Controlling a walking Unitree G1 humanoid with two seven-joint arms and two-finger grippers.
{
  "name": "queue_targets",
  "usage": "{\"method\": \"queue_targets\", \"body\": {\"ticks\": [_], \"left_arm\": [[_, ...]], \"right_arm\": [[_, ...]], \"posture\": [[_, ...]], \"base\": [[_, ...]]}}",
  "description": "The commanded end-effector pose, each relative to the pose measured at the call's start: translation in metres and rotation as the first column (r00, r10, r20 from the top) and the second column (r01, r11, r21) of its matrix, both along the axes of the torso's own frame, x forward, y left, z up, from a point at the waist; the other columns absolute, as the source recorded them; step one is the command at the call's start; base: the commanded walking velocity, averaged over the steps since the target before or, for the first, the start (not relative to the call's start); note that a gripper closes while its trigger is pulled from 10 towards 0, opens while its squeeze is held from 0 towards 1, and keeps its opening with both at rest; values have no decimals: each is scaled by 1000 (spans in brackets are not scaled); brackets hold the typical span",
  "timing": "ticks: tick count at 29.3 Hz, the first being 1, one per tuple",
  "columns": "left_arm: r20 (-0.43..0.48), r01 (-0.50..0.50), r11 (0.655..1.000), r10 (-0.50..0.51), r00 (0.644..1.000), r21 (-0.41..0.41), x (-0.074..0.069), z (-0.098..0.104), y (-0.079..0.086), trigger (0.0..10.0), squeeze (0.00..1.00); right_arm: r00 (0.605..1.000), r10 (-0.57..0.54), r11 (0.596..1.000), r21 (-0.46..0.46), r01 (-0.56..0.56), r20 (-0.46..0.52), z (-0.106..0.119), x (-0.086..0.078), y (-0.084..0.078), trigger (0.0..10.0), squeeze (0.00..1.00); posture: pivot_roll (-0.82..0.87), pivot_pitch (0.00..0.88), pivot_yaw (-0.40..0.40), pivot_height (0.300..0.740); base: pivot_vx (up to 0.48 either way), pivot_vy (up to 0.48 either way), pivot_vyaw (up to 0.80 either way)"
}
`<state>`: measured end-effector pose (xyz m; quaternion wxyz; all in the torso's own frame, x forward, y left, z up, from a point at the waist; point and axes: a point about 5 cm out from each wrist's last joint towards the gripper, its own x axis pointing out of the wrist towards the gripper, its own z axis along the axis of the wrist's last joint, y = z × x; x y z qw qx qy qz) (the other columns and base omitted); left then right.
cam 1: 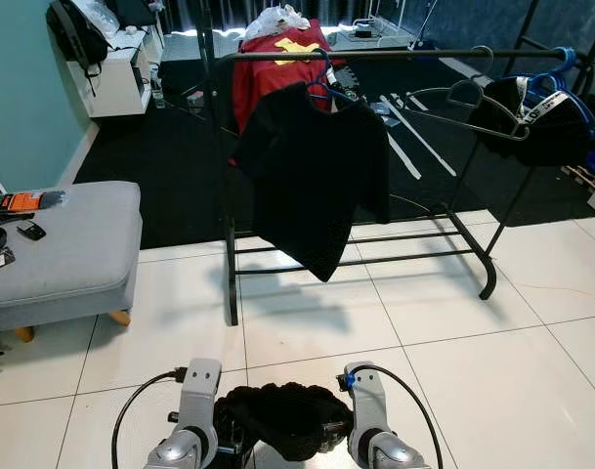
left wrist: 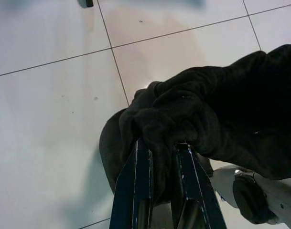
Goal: Hang hanger
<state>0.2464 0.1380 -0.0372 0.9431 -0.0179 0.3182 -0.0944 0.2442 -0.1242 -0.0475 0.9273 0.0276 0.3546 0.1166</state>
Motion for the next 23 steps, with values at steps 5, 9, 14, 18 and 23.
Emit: {"method": "queue_targets", "body": {"ticks": [5,9,14,18,23], "left_arm": [[-2,-48,999,48,999,-23,-5,-2,5,10000,0],[25,-57,998,57,998,-36,-6,-1,4,10000,0],[20,-65,997,66,998,-43,-7,-2,5,10000,0],[30,-45,999,46,998,-31,-5,-1,3,10000,0],[-33,-100,993,98,995,-66,-3,-3,7,10000,0]], "right_arm": [[999,23,1000,1,-23,-25,-4,-6,6,10000,0],[998,39,999,-25,-40,-41,-7,-10,4,10000,0],[998,41,999,-32,-43,-49,-9,-12,5,10000,0],[996,66,995,-67,-70,-60,-12,-16,3,10000,0],[997,16,996,-81,-23,-81,-15,-21,-5,10000,0]], "posture": [[88,102,-24,740],[93,87,-37,740],[81,87,-23,740],[56,85,0,740],[27,65,44,740]], "base": [[0,0,0],[0,0,0],[0,0,0],[0,0,0],[0,0,0]]}}
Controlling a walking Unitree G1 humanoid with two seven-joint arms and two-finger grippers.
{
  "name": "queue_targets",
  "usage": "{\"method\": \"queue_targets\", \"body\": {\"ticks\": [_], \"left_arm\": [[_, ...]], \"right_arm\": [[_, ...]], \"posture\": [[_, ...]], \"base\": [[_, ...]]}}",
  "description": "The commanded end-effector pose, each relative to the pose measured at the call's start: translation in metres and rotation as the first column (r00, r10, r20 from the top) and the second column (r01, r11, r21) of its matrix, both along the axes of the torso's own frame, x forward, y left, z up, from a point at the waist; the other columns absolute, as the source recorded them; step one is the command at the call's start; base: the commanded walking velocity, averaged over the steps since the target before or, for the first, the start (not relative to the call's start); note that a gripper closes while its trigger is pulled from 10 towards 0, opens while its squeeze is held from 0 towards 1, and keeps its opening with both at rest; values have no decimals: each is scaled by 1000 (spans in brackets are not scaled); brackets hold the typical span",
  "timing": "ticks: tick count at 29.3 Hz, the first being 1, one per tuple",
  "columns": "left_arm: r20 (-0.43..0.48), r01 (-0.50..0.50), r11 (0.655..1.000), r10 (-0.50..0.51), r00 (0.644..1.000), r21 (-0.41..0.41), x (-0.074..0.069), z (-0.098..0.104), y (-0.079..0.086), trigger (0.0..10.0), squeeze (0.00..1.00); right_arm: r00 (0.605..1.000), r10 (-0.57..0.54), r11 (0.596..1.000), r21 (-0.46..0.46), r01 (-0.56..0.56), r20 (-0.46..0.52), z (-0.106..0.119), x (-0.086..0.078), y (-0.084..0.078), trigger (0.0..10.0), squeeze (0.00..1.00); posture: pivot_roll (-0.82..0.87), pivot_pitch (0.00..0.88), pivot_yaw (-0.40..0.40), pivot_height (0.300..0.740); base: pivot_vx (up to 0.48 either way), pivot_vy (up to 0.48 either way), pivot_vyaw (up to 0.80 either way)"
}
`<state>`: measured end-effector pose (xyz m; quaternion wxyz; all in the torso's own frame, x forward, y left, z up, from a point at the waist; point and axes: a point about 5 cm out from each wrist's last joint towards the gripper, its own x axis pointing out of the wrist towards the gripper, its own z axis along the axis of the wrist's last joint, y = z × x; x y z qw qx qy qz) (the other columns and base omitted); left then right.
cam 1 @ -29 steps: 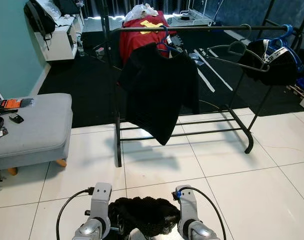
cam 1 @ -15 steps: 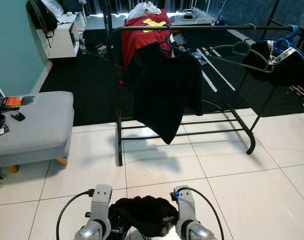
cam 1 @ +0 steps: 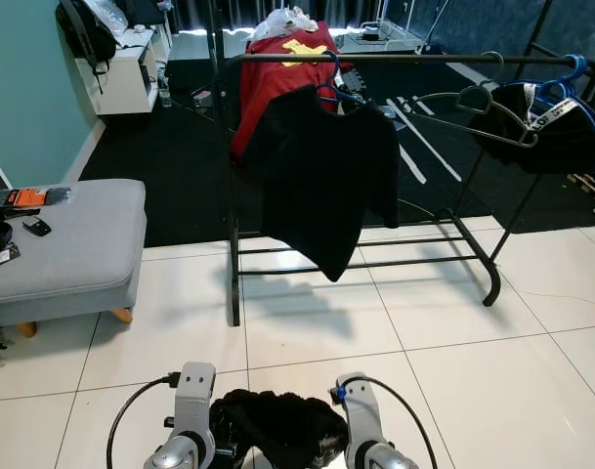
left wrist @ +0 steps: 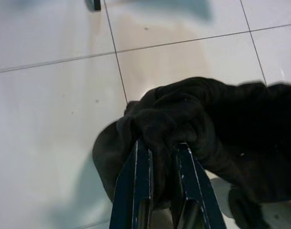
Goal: Hang hanger
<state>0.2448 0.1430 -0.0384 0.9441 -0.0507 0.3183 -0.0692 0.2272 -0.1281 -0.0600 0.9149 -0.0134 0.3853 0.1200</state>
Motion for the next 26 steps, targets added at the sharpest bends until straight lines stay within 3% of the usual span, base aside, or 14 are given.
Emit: {"method": "queue_targets", "body": {"ticks": [1,6,12,17,20,22,26], "left_arm": [[-31,-42,998,41,999,-48,1,-1,3,10000,0],[-9,12,1000,-12,1000,22,5,3,11,10000,0],[23,-7,1000,6,1000,11,9,7,8,10000,0],[-2,-33,999,33,999,-30,6,3,0,10000,0],[-1,17,1000,-17,1000,-12,14,8,-6,10000,0],[10,-8,1000,8,1000,-5,20,13,0,10000,0],[7,21,999,-21,1000,25,17,11,2,10000,0]], "right_arm": [[999,-25,1000,-13,24,-22,-3,-4,-2,10000,0],[991,-136,991,12,136,-12,-5,-8,-7,10000,0],[991,-124,992,20,124,53,4,4,-5,10000,0],[991,-113,994,19,112,78,6,6,2,10000,0],[997,-37,999,-10,38,63,7,8,4,10000,0],[996,-74,997,9,73,59,10,14,3,10000,0],[992,-118,992,51,115,51,12,19,4,10000,0]], "posture": [[23,80,46,740],[23,96,73,740],[20,84,62,740],[15,102,68,740],[40,121,50,740],[51,105,56,740],[80,92,32,740]], "base": [[0,0,0],[0,0,0],[0,0,0],[0,0,0],[0,0,0],[0,0,0],[0,0,0]]}}
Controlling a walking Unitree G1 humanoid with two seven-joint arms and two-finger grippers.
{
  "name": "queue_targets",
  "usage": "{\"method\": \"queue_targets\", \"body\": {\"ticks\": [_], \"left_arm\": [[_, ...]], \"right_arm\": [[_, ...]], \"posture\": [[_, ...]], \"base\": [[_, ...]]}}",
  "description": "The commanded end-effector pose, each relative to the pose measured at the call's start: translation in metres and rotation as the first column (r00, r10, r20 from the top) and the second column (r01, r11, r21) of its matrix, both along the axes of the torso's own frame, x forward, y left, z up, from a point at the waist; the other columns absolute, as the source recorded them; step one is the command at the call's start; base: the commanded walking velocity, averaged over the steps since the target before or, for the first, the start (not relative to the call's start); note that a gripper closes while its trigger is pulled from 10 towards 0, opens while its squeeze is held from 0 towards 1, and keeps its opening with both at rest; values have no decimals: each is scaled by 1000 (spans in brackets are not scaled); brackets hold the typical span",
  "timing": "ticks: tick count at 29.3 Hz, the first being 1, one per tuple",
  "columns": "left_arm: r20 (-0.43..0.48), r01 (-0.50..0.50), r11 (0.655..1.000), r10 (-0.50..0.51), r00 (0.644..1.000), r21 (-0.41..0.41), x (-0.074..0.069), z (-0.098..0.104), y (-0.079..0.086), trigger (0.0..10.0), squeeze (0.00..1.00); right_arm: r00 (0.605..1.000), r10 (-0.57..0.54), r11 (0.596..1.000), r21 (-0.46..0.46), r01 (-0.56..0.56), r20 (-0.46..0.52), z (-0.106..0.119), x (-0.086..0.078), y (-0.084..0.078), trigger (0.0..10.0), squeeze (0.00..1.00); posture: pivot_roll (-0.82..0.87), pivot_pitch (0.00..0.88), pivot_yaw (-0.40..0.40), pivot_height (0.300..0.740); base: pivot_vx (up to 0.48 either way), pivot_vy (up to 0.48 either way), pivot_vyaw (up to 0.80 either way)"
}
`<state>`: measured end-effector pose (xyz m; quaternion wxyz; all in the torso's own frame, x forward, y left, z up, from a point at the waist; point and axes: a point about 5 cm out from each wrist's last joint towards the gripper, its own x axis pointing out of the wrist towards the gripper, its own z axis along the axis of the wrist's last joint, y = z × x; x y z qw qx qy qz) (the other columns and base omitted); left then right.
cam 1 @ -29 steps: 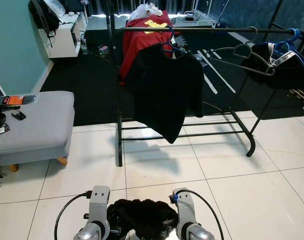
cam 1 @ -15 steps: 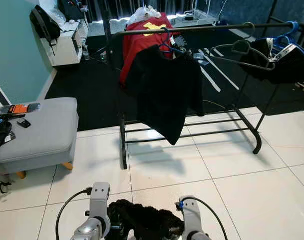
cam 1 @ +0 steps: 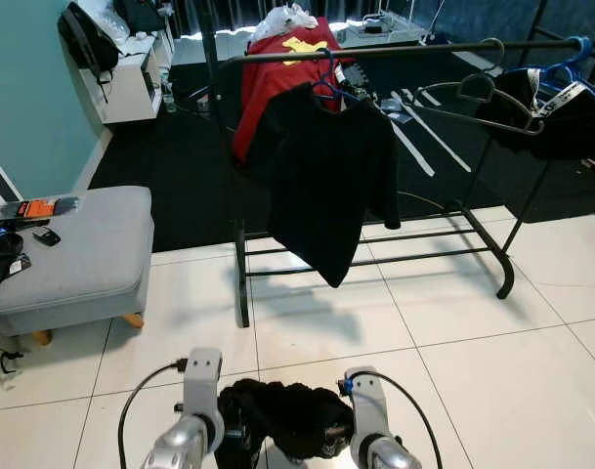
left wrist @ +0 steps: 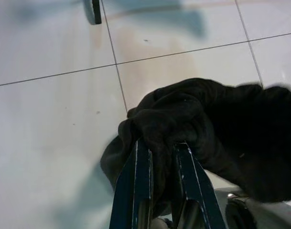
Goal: Hang hanger
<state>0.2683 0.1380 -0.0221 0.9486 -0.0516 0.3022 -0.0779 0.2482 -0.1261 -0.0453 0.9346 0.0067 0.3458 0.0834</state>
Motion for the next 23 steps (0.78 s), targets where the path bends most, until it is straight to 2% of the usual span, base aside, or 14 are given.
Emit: {"method": "queue_targets", "body": {"ticks": [1,7,8,10,16,18,21,22,23], "left_arm": [[-29,8,999,-7,1000,38,-7,-6,8,10000,0],[-30,-42,999,41,999,-19,-6,-5,12,10000,0],[-30,8,1000,-9,1000,-9,-6,-5,7,10000,0],[-28,43,999,-42,999,5,-5,-5,3,10000,0],[-28,27,999,-28,999,-22,3,0,2,10000,0],[16,36,998,-35,999,-54,6,5,3,10000,0],[51,28,999,-27,998,-30,7,9,12,10000,0],[66,16,1000,-18,998,26,8,10,18,10000,0],[66,16,1000,-18,998,26,8,10,18,10000,0]], "right_arm": [[998,-42,998,47,44,-35,-2,-2,3,10000,0],[998,-41,997,60,43,-41,-3,-3,9,10000,0],[999,-29,999,44,31,-40,-1,0,7,10000,0],[999,-24,999,35,25,-40,0,2,5,10000,0],[1000,12,999,30,-12,2,6,9,0,10000,0],[999,27,999,24,-28,22,7,9,-1,10000,0],[999,14,999,30,-16,41,8,9,-6,10000,0],[999,-2,999,34,1,44,8,9,-8,10000,0],[999,-2,999,34,1,44,8,9,-8,10000,0]], "posture": [[92,92,13,740],[100,92,-2,740],[77,99,5,740],[77,99,5,740],[32,92,4,740],[8,100,15,740],[11,98,22,740],[10,90,29,740],[10,90,29,740]], "base": [[0,0,0],[0,0,0],[0,0,0],[0,0,0],[0,0,0],[0,0,0],[0,0,0],[0,0,0],[0,0,0]]}}
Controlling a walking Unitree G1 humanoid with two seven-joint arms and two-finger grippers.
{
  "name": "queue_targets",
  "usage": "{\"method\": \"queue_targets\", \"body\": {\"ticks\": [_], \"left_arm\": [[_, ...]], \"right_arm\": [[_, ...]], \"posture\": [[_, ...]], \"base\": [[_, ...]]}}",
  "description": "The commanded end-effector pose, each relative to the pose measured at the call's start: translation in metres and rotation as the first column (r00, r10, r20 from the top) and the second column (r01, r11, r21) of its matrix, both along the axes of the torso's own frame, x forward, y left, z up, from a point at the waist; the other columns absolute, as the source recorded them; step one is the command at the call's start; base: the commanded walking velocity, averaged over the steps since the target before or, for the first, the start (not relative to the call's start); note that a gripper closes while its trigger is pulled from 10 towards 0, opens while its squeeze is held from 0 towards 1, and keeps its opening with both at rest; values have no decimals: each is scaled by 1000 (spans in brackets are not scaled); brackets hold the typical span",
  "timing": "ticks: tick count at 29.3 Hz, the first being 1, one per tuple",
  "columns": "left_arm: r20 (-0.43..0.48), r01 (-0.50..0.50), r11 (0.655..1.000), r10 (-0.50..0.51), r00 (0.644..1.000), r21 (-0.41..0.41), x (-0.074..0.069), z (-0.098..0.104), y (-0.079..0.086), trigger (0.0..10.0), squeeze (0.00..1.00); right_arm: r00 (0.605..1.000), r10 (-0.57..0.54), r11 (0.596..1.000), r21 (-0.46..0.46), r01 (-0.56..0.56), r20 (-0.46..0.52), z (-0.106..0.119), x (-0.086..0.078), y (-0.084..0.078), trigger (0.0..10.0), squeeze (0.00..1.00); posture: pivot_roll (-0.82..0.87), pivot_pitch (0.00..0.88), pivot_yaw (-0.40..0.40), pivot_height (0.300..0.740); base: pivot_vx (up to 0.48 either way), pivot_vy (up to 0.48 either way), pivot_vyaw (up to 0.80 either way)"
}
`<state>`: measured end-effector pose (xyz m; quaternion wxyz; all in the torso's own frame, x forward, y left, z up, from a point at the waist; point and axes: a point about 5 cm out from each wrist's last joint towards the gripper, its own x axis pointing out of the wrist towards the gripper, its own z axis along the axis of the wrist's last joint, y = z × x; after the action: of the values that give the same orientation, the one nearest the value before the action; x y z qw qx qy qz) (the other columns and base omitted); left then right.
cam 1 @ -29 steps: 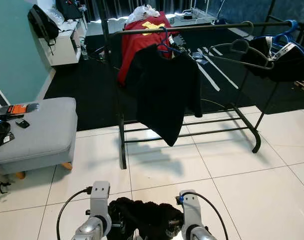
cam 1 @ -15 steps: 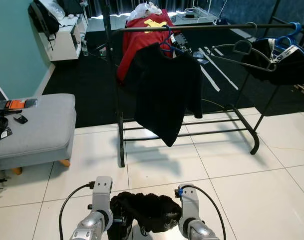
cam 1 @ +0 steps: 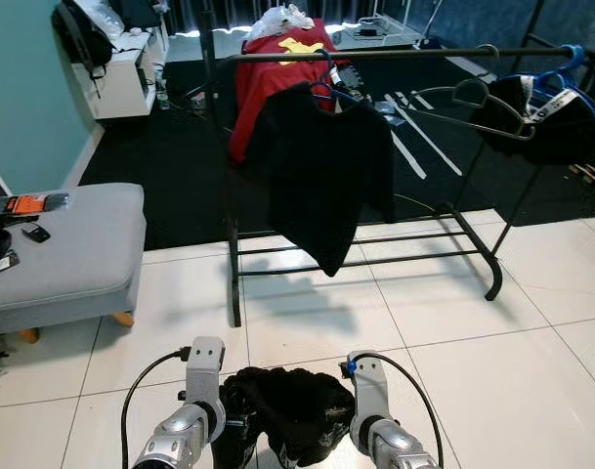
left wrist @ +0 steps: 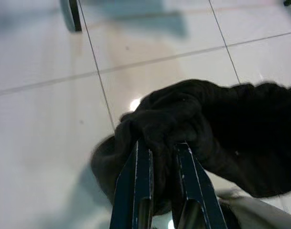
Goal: Hang hanger
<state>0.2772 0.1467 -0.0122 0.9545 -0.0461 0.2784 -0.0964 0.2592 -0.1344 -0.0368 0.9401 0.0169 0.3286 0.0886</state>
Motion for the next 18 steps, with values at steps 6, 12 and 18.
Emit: {"method": "queue_targets", "body": {"ticks": [6,12,18], "left_arm": [[-1,-48,998,48,999,31,-2,-1,16,10000,0],[-31,-139,989,141,990,57,-3,-6,21,10000,0],[-63,-152,988,154,986,36,-7,-8,22,10000,0]], "right_arm": [[1000,-13,1000,3,13,14,-2,-5,-3,10000,0],[1000,-9,1000,1,9,25,-1,-3,-4,10000,0],[1000,2,1000,14,-3,22,0,-1,4,10000,0]], "posture": [[11,62,28,740],[18,54,26,740],[31,61,17,740]], "base": [[0,0,0],[0,0,0],[0,0,0]]}}
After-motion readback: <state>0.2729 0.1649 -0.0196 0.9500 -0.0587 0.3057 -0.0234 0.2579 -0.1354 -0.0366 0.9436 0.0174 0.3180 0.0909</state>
